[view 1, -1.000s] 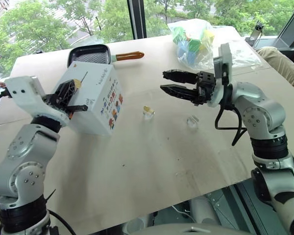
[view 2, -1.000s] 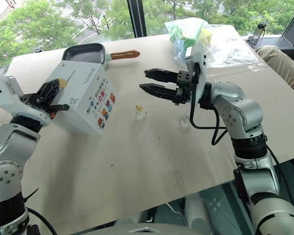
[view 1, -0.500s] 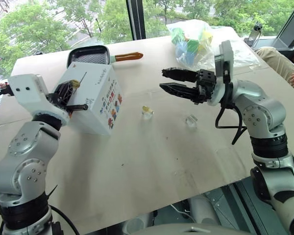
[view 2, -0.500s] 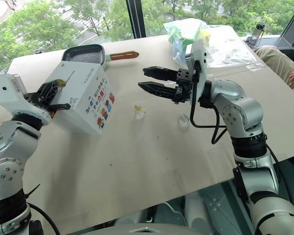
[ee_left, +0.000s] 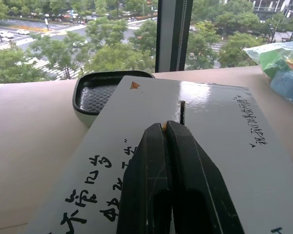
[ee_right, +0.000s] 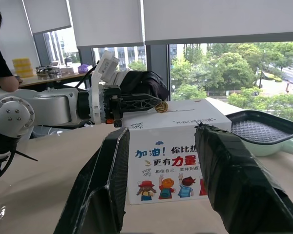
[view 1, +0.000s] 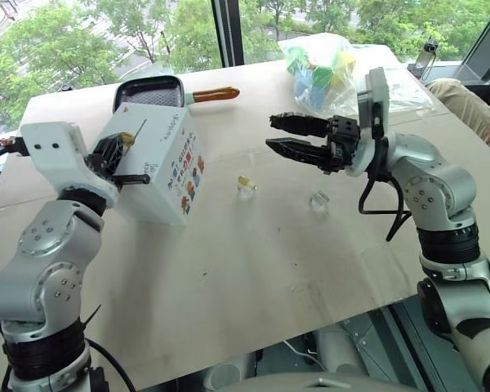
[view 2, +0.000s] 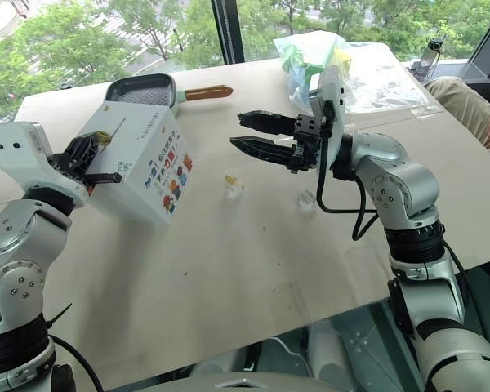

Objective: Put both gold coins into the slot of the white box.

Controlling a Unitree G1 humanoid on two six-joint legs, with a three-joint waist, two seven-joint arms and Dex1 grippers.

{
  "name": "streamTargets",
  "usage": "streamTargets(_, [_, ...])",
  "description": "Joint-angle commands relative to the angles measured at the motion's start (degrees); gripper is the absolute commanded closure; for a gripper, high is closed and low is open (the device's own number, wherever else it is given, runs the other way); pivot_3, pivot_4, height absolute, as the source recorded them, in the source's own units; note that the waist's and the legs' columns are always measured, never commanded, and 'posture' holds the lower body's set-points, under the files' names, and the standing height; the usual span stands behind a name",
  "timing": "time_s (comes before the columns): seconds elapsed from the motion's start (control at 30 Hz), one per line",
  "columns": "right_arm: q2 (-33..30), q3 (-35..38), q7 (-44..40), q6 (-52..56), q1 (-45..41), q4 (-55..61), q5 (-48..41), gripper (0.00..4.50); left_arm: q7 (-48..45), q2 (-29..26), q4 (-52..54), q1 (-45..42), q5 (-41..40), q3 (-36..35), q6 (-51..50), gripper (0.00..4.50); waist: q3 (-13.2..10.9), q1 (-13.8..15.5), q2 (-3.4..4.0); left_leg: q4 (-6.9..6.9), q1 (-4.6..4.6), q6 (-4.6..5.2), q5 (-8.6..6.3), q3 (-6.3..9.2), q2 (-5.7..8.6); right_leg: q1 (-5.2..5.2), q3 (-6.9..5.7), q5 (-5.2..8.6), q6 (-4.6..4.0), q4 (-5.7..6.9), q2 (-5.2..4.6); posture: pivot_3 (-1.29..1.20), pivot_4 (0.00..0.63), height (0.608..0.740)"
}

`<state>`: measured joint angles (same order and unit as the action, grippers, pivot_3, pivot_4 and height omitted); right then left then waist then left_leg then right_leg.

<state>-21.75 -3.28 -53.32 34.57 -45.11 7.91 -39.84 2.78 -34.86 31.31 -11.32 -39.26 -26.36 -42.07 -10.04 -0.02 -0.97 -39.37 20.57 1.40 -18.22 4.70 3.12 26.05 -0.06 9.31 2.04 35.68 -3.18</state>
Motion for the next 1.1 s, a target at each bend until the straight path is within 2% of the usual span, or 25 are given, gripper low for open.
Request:
streamTargets(0.03, [0.27, 1.74, 0.33, -0.60, -0.59, 1.40, -0.79, 2.21, -1.13, 0.16, 1.64, -0.53, 0.90, 1.32, -0.49, 4.50, 0.00, 0.05, 0.00, 0.00, 0.00, 0.00, 0.00, 0.00, 0.00, 0.00, 0.00, 0.00, 0.00, 0.00, 0.00, 0.00, 0.150, 0.721])
streamTargets(0.5, [0.73, 1.61, 1.06, -0.42, -0.46, 1.79, -0.98, 2.21, -3.96, 3.48, 2.80, -0.66, -0.13, 0.26, -0.17, 4.50, 0.00, 0.20, 0.00, -0.02, 0.02, 0.00, 0.00, 0.03, 0.01, 0.00, -0.03, 0.00, 0.00, -0.01, -0.01, 0.00, 0.150, 0.721])
streamTargets(1.1, [0.89, 1.41, 1.52, -0.41, -0.26, 2.20, -0.77, 2.21, -5.02, 4.26, 2.27, -0.18, 1.05, 0.28, -0.23, 4.50, 0.00, 0.21, 0.00, -0.02, 0.02, 0.00, 0.00, 0.02, 0.01, 0.00, -0.03, 0.00, 0.00, 0.00, -0.01, 0.00, 0.150, 0.721])
